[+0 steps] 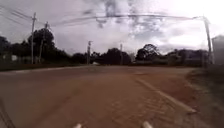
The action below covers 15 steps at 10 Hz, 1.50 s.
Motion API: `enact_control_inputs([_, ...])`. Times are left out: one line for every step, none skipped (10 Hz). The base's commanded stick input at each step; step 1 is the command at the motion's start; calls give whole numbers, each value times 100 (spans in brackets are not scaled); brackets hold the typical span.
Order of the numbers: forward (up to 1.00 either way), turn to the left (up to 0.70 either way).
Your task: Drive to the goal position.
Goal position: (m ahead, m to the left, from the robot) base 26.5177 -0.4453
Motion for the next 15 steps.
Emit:
enact_control_inputs([50,0])
enact_control_inputs([50,0])
enact_control_inputs([50,0])
enact_control_inputs([50,0])
enact_control_inputs([50,0])
enact_control_inputs([50,0])
enact_control_inputs([50,0])
enact_control_inputs([50,0])
enact_control_inputs([50,0])
enact_control_inputs([50,0])
enact_control_inputs([50,0])
enact_control_inputs([50,0])
enact_control_inputs([50,0])
enact_control_inputs([50,0])
enact_control_inputs([50,0])
